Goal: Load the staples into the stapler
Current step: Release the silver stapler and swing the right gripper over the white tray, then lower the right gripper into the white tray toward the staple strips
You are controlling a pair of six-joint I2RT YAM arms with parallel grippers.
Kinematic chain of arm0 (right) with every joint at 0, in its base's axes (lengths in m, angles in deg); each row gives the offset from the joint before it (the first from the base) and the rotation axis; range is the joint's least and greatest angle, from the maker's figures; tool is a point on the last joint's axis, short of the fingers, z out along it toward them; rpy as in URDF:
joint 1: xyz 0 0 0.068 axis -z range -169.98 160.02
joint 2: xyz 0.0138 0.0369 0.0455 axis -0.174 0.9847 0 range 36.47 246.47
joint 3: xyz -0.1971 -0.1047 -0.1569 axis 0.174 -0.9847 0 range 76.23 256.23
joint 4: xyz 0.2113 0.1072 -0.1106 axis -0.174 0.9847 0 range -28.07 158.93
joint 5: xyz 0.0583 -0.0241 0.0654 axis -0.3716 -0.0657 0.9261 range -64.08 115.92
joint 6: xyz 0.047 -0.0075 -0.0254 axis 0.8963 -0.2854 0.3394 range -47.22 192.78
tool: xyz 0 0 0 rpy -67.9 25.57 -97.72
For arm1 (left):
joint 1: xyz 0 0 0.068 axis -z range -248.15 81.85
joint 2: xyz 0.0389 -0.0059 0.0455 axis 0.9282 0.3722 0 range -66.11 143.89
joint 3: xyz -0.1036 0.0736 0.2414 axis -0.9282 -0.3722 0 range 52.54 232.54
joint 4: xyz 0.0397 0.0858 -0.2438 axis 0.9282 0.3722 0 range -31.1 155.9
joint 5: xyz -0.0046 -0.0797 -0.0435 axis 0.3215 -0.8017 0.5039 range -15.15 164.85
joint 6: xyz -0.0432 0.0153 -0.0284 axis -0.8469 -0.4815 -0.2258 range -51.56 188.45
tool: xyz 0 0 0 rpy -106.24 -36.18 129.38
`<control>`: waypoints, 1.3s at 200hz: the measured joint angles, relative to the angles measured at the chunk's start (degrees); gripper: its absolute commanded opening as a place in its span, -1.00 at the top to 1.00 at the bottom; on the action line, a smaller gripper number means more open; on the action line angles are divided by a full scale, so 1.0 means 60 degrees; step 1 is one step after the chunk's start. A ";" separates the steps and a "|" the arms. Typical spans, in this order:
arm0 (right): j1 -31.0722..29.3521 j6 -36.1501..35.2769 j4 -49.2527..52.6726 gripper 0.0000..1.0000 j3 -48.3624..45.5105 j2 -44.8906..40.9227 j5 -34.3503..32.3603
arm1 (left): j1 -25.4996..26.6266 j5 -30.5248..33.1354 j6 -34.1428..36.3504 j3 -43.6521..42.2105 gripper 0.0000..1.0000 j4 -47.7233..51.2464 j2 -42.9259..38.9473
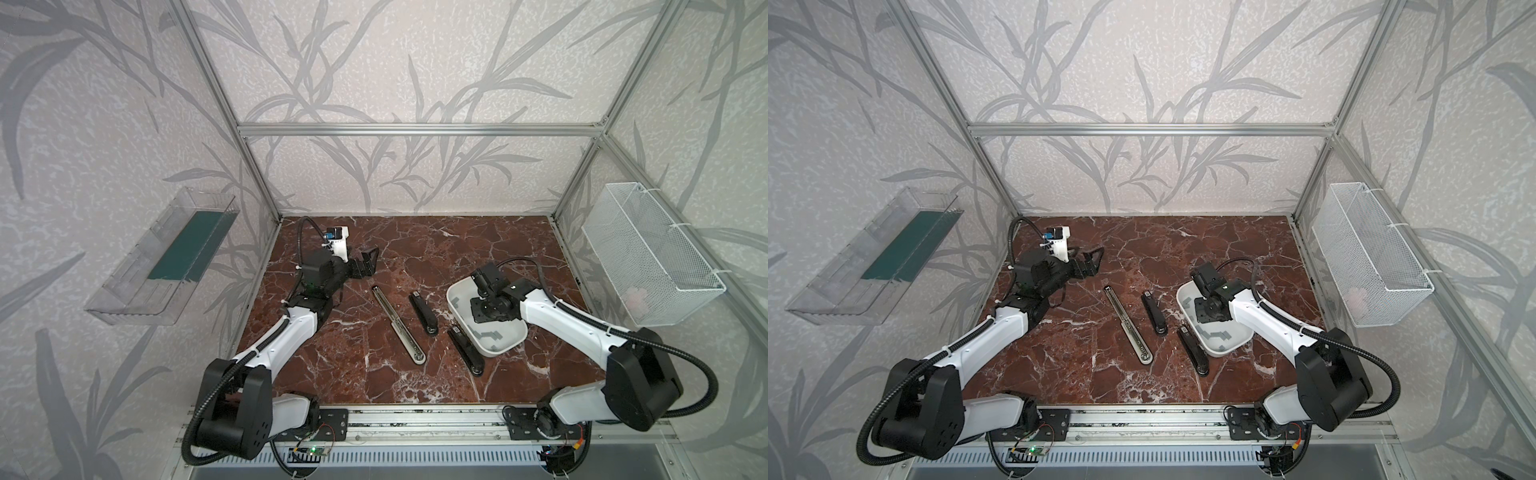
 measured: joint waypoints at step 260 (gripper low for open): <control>0.1545 0.1242 -0.1410 0.23 0.0004 0.1792 -0.0940 | 0.0000 -0.0419 -0.0047 -0.0018 -0.99 -0.0444 0.0058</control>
